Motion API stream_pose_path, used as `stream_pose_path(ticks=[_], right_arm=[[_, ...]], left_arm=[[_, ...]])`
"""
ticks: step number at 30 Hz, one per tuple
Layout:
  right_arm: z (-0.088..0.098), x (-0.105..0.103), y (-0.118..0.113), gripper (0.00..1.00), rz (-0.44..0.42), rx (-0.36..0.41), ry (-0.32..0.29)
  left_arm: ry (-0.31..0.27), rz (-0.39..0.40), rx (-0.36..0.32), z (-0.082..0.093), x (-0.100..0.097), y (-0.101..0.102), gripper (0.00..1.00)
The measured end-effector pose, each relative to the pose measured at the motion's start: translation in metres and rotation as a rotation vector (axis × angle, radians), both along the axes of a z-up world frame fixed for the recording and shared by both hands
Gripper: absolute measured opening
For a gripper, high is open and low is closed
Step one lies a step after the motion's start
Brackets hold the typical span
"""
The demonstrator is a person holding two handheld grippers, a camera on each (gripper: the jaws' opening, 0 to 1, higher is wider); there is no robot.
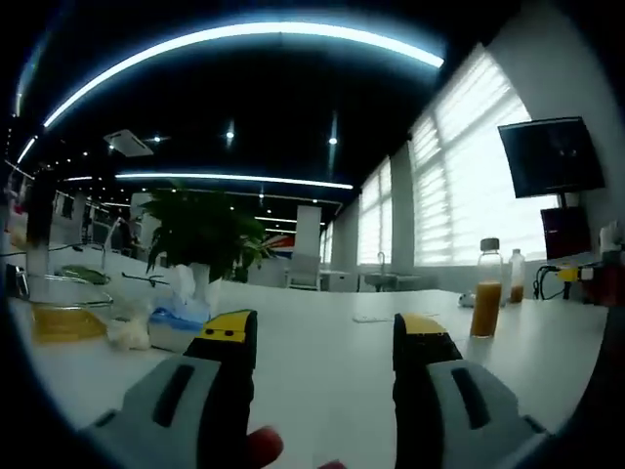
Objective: Open the Petri dish lid, place the lid on the table, pour the liquid culture medium into the Petri dish, pick up the Petri dish lid from the table, and close the Petri dish
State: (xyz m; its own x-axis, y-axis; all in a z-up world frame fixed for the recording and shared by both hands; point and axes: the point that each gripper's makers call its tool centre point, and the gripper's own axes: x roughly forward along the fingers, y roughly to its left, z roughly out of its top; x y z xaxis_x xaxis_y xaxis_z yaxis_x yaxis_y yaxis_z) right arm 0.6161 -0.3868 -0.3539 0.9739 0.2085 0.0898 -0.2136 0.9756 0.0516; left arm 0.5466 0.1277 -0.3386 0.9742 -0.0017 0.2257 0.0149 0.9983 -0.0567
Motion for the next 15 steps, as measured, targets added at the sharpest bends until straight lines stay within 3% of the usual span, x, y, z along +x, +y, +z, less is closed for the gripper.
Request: stream_pose_path(ticks=[15], right_arm=[[0.0025,-0.0058,0.0015,0.5,0.013,-0.011,0.003]], left_arm=[[0.018,0.007,0.024,0.001,-0.0099,-0.0027,0.48]])
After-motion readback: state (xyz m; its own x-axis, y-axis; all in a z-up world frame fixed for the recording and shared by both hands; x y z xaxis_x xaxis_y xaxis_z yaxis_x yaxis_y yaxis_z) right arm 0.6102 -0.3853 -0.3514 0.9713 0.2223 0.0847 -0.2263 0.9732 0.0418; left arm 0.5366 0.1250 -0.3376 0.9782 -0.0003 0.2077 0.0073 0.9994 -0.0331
